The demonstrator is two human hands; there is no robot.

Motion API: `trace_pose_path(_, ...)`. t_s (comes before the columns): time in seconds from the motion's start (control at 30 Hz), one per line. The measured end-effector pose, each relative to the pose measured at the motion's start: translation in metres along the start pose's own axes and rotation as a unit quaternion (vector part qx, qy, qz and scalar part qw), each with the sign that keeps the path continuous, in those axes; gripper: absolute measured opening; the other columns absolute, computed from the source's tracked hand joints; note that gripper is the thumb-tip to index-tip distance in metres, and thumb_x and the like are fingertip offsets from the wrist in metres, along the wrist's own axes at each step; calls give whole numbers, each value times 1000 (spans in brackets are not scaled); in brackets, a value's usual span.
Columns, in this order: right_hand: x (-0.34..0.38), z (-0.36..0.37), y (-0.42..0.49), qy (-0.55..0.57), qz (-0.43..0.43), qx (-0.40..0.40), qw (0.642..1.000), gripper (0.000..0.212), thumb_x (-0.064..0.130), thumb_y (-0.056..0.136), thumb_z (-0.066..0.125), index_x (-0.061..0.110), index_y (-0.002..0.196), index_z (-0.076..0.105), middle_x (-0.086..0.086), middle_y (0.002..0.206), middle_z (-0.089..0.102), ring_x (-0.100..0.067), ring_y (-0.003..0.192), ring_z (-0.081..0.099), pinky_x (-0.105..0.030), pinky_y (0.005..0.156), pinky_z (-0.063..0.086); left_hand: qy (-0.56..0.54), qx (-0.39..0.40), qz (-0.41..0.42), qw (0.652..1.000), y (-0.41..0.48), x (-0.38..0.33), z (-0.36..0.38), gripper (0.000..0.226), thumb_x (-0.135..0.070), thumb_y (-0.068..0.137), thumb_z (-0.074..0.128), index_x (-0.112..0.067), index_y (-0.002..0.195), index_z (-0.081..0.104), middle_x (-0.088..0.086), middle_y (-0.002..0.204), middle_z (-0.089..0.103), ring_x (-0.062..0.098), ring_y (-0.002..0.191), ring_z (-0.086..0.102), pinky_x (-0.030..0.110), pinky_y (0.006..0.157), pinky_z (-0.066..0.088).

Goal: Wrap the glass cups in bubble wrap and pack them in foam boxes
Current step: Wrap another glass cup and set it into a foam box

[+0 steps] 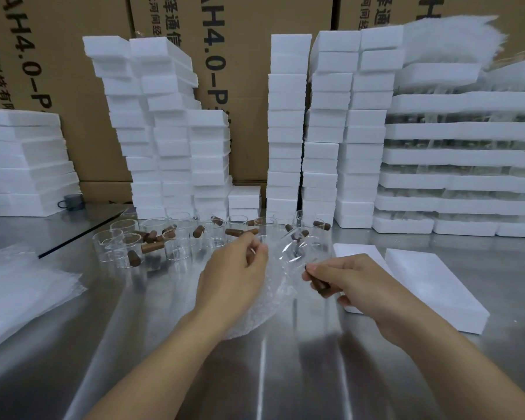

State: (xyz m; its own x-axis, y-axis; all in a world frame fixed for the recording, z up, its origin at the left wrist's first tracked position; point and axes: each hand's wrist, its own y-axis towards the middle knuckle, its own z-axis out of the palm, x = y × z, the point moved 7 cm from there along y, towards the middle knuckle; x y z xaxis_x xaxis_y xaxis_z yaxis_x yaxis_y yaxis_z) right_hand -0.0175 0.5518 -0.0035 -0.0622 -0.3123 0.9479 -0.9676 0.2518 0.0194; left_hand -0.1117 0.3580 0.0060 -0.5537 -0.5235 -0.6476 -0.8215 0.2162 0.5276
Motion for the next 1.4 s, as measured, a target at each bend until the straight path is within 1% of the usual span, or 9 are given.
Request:
trace_pose_path(0.13,0,1,0,-28,-26,-1,999,29,34,98,70,10,87,81,3,72,66,-6,63,55,-8,52,37,-33,-64,58,996,-2,-20,-17,24,-46,108,54,-37,86,57,-15,87,63,8,67,55,32,60,41)
trace_pose_path(0.33,5,6,-2,-51,-46,10,998,39,43,95,72,6,84,77,5,70,65,-10,61,43,-13,56,37,64,-42,218,973,-28,-68,-12,8,-43,108,58,-39,101,60,-17,92,53,-5,74,54,11,61,33)
trace_pose_path(0.53,3,2,-3,0,-36,-33,999,46,-5,90,50,15,49,60,-4,53,49,-14,50,40,-21,50,35,1,-50,286,957,-55,-98,-2,12,-40,105,61,-32,96,66,-19,84,54,-8,68,49,16,63,38)
trace_pose_path(0.63,8,7,-5,7,-75,-4,997,30,0,89,51,15,65,63,-8,65,57,-21,66,50,-35,64,39,-77,-21,290,954,-60,-104,4,18,-40,106,61,-30,93,68,-14,83,60,5,73,56,31,67,49)
trace_pose_path(0.73,14,9,-7,88,-89,14,992,10,22,98,70,15,92,75,-3,83,73,-15,74,63,-30,65,48,-106,-68,261,957,-51,-97,-10,12,-32,105,61,-27,99,70,-14,89,60,11,85,58,34,77,50)
trace_pose_path(0.87,8,2,-4,115,-59,-7,992,21,27,98,71,12,111,77,2,88,79,-2,61,62,-14,52,45,-127,-142,115,975,-19,-59,-39,21,-37,100,68,-37,120,63,-24,118,57,5,115,55,19,97,41)
trace_pose_path(1.07,10,5,-6,100,-80,24,991,11,22,98,72,15,98,81,2,84,77,-8,65,63,-18,57,48,-292,85,-86,949,7,-18,-20,65,-44,85,88,-56,140,56,-20,138,58,-11,120,53,17,91,42)
trace_pose_path(1.23,15,9,-10,123,-94,42,987,14,27,98,69,26,103,82,-3,107,81,-17,95,77,-26,77,60,-410,154,-144,888,3,-12,-1,70,-42,72,88,-45,137,65,-5,142,69,12,118,74,38,104,54)
trace_pose_path(1.4,9,11,-8,139,-74,44,987,23,20,101,65,10,119,75,-8,109,79,-24,100,76,-32,85,59,-451,196,-129,861,1,-15,6,91,-50,70,91,-31,152,59,0,150,65,28,139,61,58,125,36)
